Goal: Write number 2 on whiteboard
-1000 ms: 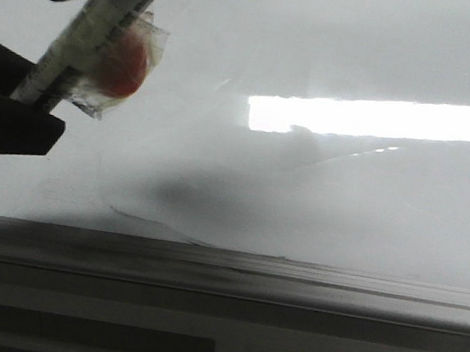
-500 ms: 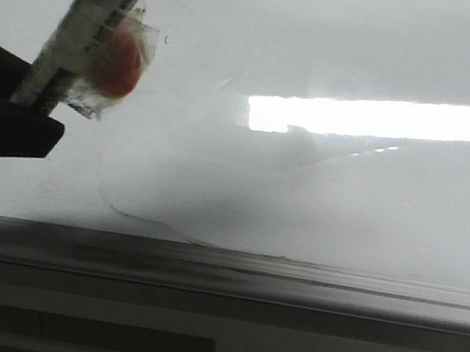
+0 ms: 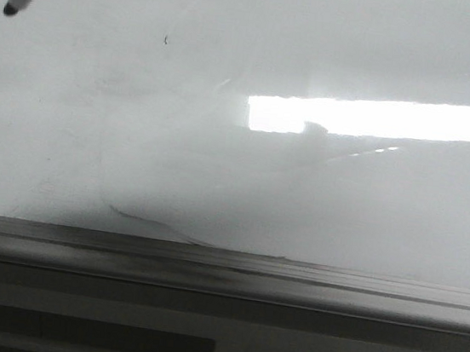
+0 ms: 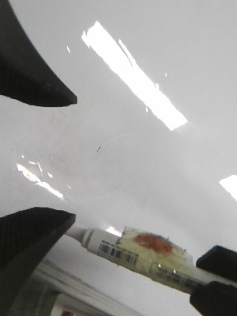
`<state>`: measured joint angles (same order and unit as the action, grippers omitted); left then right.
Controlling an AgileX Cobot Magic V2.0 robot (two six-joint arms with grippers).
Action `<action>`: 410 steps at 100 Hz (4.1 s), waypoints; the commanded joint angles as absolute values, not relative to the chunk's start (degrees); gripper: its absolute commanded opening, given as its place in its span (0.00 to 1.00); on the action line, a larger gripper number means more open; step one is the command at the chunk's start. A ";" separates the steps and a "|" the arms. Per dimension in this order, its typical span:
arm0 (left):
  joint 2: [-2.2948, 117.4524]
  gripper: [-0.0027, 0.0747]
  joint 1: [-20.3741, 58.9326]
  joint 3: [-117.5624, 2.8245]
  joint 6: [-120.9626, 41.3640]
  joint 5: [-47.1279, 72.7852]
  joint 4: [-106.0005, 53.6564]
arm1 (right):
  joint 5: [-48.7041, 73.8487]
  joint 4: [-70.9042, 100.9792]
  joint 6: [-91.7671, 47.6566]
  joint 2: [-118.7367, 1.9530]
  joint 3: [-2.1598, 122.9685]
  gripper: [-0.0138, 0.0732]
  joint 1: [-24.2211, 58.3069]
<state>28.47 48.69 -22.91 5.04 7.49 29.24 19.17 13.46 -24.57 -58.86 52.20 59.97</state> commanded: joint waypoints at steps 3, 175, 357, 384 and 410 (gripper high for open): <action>23.60 0.48 49.12 -25.01 6.14 6.25 28.32 | 15.91 11.76 -25.19 -57.23 54.36 0.08 59.61; 19.50 0.01 49.12 -25.01 10.19 6.69 29.90 | 15.11 11.26 -15.81 -63.67 48.12 0.10 43.45; 51.63 0.48 49.12 -24.56 10.19 -15.66 27.73 | 19.06 9.50 -17.90 -65.45 58.22 0.10 57.00; 51.63 0.01 49.12 -24.56 10.19 -10.70 27.41 | 18.93 9.50 -17.90 -65.45 58.22 0.10 57.08; 51.63 0.01 49.12 -24.56 10.19 -10.84 27.41 | 16.56 9.98 -17.90 -65.45 58.22 0.15 57.08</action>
